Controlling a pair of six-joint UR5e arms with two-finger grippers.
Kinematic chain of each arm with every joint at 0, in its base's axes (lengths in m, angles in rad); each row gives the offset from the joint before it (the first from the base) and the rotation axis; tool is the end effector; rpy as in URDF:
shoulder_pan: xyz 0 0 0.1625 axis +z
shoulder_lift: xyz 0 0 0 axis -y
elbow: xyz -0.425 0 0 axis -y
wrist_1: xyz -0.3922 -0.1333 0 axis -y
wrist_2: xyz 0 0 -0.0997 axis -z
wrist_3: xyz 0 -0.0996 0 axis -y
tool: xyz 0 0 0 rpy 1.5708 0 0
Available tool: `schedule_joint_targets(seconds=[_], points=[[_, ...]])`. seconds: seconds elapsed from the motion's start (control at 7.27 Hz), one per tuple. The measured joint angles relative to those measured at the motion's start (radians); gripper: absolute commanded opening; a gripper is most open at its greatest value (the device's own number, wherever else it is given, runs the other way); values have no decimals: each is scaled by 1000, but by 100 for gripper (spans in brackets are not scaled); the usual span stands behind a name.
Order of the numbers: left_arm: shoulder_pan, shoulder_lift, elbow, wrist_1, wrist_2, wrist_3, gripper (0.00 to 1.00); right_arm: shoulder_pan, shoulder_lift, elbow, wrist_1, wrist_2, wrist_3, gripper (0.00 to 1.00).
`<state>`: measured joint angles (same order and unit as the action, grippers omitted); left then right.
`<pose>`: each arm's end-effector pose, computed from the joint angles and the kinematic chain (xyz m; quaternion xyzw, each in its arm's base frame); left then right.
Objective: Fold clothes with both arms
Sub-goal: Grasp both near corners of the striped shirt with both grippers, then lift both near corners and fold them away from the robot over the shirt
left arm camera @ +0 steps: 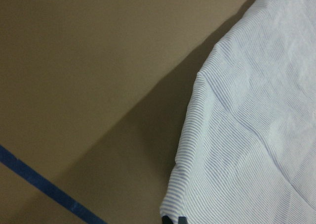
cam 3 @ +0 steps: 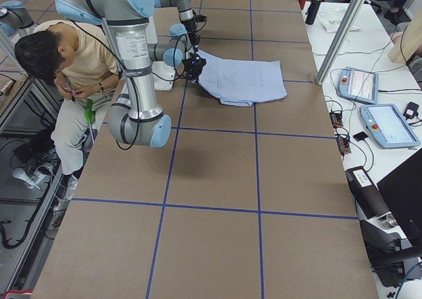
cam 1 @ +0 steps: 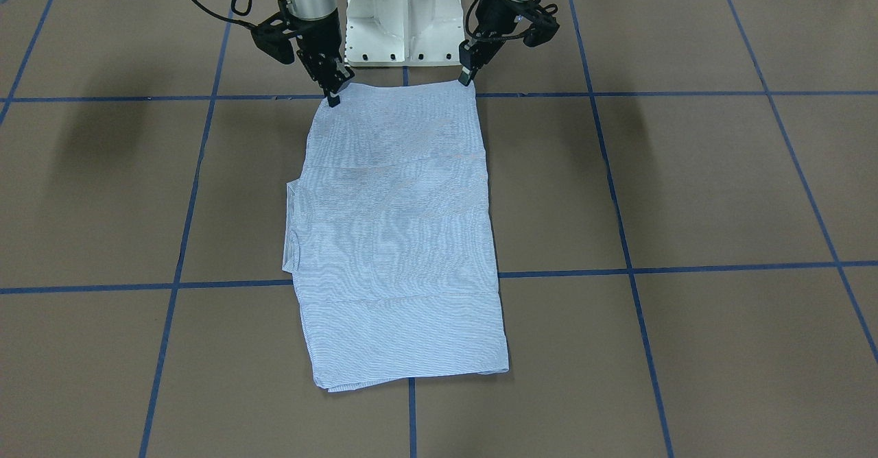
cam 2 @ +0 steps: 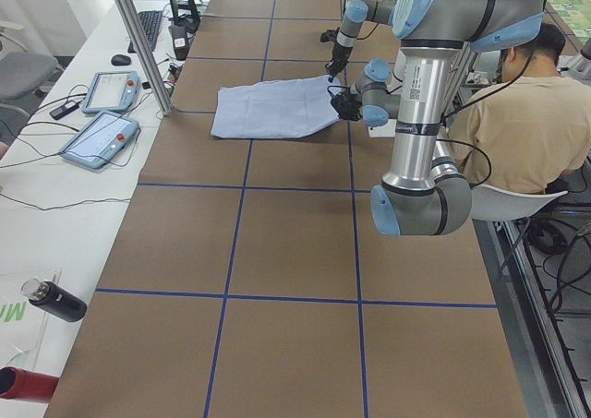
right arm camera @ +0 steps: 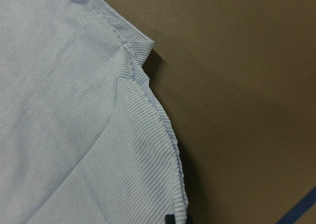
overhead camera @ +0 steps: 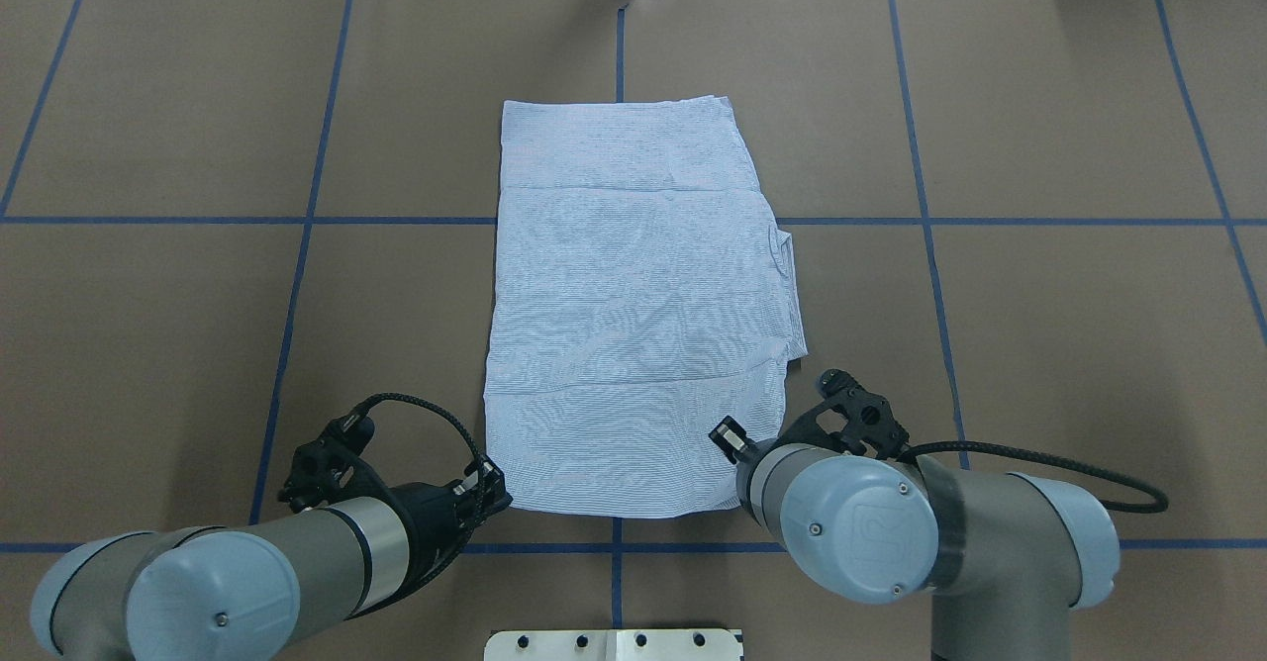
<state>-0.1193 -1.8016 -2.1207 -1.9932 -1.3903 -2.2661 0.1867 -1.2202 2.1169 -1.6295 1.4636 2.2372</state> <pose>0.4815 -0.2100 0.2424 -0.0888 0.5615 -0.3721 0.7337 -0.4951 -0.2400 0.2474 -0.0490 -0.4063 0.3972 0.8214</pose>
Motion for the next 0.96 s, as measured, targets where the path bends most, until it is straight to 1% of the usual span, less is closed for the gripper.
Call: schedule_joint_targets(seconds=[0.14, 0.41, 0.55, 0.69, 0.83, 0.96], points=[[3, 0, -50, 26, -3, -8, 0, -4, -16, 48, -12, 9, 1, 0], [-2, -5, -176, 114, -18, -13, 0, 9, -23, 165, -94, 42, 0, 0], [-40, -17, -198, 138, -51, 25, 0, 51, -6, 175, -120, 77, -12, 0], [-124, -50, -179, 148, -101, 103, 0, 122, 34, 127, -128, 128, -57, 0], [-232, -98, -124, 151, -178, 186, 0, 204, 97, 39, -129, 184, -131, 0], [-333, -150, -43, 149, -254, 257, 0, 287, 151, -52, -121, 236, -207, 0]])
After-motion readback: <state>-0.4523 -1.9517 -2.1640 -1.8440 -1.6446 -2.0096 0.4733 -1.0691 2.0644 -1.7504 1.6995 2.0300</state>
